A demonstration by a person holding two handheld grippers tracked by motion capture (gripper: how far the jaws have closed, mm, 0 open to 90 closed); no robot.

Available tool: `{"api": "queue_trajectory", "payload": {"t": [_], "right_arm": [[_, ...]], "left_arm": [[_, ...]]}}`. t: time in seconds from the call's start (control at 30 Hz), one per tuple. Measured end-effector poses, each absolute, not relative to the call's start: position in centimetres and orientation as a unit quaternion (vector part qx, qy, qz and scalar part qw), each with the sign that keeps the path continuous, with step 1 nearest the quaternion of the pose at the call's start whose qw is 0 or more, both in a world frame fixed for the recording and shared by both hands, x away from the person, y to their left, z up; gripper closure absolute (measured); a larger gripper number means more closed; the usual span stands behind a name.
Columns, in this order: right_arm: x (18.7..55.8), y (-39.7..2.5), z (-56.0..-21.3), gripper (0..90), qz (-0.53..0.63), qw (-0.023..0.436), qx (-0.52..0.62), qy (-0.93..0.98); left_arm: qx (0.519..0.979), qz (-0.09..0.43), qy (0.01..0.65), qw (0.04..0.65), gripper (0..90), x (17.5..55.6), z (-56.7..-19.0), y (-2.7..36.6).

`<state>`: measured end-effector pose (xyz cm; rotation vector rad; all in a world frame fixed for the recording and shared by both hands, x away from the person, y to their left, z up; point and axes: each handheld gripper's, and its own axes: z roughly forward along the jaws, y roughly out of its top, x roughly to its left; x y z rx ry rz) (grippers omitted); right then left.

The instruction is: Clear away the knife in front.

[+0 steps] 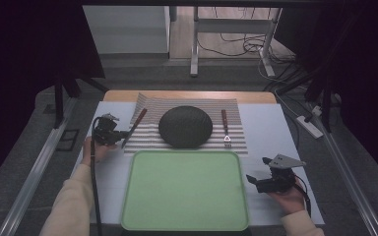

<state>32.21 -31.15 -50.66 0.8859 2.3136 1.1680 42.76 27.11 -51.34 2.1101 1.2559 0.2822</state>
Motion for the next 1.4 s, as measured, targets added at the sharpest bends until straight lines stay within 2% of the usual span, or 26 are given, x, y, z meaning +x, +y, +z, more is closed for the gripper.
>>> {"api": "queue_trajectory", "payload": {"t": [0.07,0.23,0.37,0.57,0.93,1.4], "right_arm": [[32.2,-31.1,-50.7,7.4,0.416,0.202,0.317,0.828],[32.3,-31.1,-50.8,7.4,0.413,0.201,0.318,0.829],[32.1,-31.2,-50.9,7.4,0.405,0.202,0.321,0.832],[31.8,-31.7,-50.9,7.4,0.405,0.203,0.33,0.828],[31.8,-31.8,-50.9,7.4,0.409,0.198,0.331,0.827],[31.9,-31.7,-51.0,7.4,0.408,0.197,0.328,0.829]], "left_arm": [[0.805,0.126,0.477,0.33,89.0,44.2,-50.6,26.8],[0.809,0.128,0.48,0.316,89.0,47.1,-50.6,26.3],[0.81,0.139,0.491,0.29,89.0,50.7,-51.5,25.6],[0.812,0.137,0.496,0.276,89.0,53.3,-52.6,25.3],[0.843,0.099,0.446,0.285,89.2,53.5,-52.9,22.8],[0.862,0.092,0.418,0.272,89.1,52.4,-52.6,20.6]]}}
